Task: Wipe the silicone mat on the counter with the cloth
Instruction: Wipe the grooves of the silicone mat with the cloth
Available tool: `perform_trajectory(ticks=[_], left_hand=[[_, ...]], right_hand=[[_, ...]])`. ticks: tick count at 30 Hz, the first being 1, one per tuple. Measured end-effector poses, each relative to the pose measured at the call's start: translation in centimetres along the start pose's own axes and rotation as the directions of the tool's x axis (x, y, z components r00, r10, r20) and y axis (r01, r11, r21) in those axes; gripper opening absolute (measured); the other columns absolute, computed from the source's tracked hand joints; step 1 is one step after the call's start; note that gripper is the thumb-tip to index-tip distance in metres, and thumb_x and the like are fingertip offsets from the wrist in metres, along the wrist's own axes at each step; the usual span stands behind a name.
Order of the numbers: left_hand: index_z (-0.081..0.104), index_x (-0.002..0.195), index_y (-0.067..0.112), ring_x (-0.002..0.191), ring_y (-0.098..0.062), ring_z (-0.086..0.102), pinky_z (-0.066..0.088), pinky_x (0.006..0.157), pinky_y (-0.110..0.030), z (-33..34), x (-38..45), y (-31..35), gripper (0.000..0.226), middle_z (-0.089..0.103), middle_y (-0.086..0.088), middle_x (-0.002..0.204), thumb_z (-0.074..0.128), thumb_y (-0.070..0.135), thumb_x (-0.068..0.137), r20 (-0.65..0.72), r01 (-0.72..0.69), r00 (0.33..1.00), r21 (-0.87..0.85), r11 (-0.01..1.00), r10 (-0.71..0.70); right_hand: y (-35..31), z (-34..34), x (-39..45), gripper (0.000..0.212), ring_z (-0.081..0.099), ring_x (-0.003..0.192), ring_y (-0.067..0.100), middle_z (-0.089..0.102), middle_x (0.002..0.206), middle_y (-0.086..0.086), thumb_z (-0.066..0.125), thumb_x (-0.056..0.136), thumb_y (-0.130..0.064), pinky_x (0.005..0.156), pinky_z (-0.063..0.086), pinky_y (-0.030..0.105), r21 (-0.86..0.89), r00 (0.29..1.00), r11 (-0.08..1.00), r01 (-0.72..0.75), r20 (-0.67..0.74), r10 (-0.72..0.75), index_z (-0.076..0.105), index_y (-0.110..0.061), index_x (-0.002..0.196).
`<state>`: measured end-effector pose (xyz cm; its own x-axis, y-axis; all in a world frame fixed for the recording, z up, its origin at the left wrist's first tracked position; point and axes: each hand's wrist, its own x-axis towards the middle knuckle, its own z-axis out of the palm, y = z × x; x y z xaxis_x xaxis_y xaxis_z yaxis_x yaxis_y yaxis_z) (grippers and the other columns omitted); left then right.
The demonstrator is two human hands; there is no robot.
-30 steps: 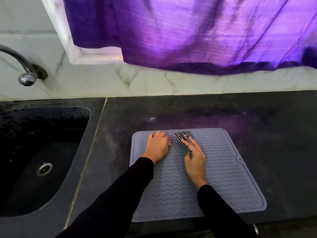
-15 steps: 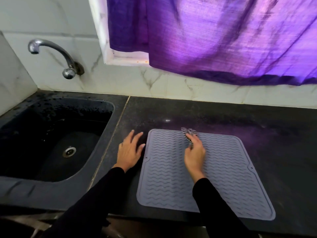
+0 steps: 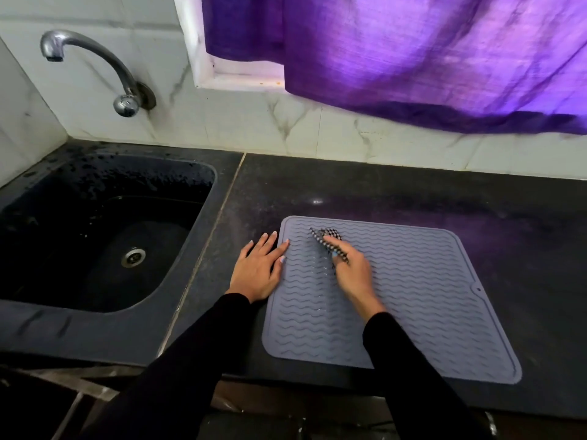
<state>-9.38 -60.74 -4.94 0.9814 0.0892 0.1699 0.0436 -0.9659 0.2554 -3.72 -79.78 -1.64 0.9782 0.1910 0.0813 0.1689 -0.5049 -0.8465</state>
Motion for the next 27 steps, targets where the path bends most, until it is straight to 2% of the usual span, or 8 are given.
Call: perform_trajectory(ticks=[2,4,7,9,12,15,22,27], left_hand=[[0.028,0.144,0.032,0.142,-0.016,0.019,0.011,0.114,-0.036,0.0,0.0,0.0,0.068,0.026,-0.001,0.153,-0.001,0.048,0.084,0.001,0.006,1.0,0.006,1.0,-0.006],[0.025,0.144,0.031,0.143,-0.015,0.018,0.01,0.114,-0.035,0.0,-0.1,0.0,0.07,0.025,0.0,0.154,-0.003,0.048,0.082,0.008,0.003,1.0,0.014,1.0,-0.004],[0.024,0.145,0.032,0.143,-0.014,0.016,0.008,0.114,-0.035,-0.1,0.1,-0.1,0.072,0.022,0.001,0.154,-0.005,0.048,0.08,0.018,0.007,1.0,0.019,1.0,-0.007],[0.023,0.145,0.031,0.143,-0.014,0.015,0.009,0.114,-0.035,-0.1,0.1,-0.1,0.073,0.021,0.002,0.155,-0.005,0.048,0.08,0.021,0.003,1.0,0.025,1.0,-0.004],[0.022,0.146,0.025,0.143,-0.013,0.015,0.009,0.115,-0.035,0.1,0.1,-0.1,0.076,0.022,0.003,0.155,-0.006,0.048,0.079,0.013,0.01,1.0,0.034,0.999,-0.01],[0.023,0.146,0.02,0.143,-0.011,0.014,0.008,0.115,-0.034,0.0,0.2,0.1,0.08,0.02,0.004,0.155,-0.007,0.048,0.078,0.008,0.02,1.0,0.031,0.999,-0.021],[0.022,0.146,0.011,0.141,-0.015,0.02,0.013,0.115,-0.035,-0.2,-0.2,-0.1,0.082,0.013,-0.005,0.157,0.012,0.061,0.081,-0.017,0.047,0.999,-0.075,0.996,-0.048],[0.04,0.139,0.014,0.14,-0.017,0.026,0.013,0.115,-0.035,-0.6,-0.4,-0.2,0.081,0.033,-0.003,0.15,0.014,0.061,0.078,-0.011,0.039,0.999,-0.091,0.995,-0.041]], right_hand=[[-1.2,-0.6,1.3,0.046,0.056,0.113,0.018,0.06,0.127,0.009,0.044,0.085,0.012,0.1,0.039,0.023,0.432,0.97,0.877,-0.211,-0.015,0.241,0.06,-0.01,0.122],[-2.0,-0.7,2.2,0.046,0.059,0.109,0.023,0.06,0.126,0.015,0.04,0.086,0.011,0.099,0.045,0.031,0.642,0.895,0.704,-0.304,-0.06,0.441,0.059,-0.009,0.123],[-4.0,0.3,0.6,0.044,0.055,0.117,0.021,0.059,0.129,0.005,0.047,0.087,0.003,0.099,0.04,0.028,0.271,0.92,0.939,-0.213,-0.267,0.286,0.06,-0.019,0.124],[-4.5,2.1,-1.6,0.051,0.045,0.128,0.02,0.052,0.138,0.004,0.047,0.086,0.004,0.109,0.032,0.029,0.013,0.981,0.999,-0.031,-0.191,0.033,0.052,-0.018,0.132],[-2.9,5.4,-4.1,0.065,0.019,0.143,0.023,0.026,0.153,0.011,0.051,0.083,-0.002,0.12,0.008,0.033,-0.399,0.983,0.898,0.186,0.085,-0.166,0.033,-0.019,0.143],[-2.0,6.1,-4.0,0.066,0.014,0.145,0.021,0.021,0.155,0.011,0.054,0.083,-0.008,0.118,0.0,0.029,-0.504,0.983,0.844,0.182,0.084,-0.162,0.032,-0.023,0.143],[-2.3,4.0,-3.1,0.047,0.047,0.126,0.011,0.054,0.135,-0.004,0.049,0.087,0.001,0.106,0.029,0.019,0.028,0.995,1.0,0.003,-0.1,0.0,0.055,-0.02,0.129],[-3.8,2.9,-1.2,0.044,0.052,0.123,0.022,0.059,0.125,0.004,0.043,0.087,0.008,0.106,0.038,0.03,0.478,0.944,0.828,-0.295,0.01,0.33,0.057,-0.008,0.126]])
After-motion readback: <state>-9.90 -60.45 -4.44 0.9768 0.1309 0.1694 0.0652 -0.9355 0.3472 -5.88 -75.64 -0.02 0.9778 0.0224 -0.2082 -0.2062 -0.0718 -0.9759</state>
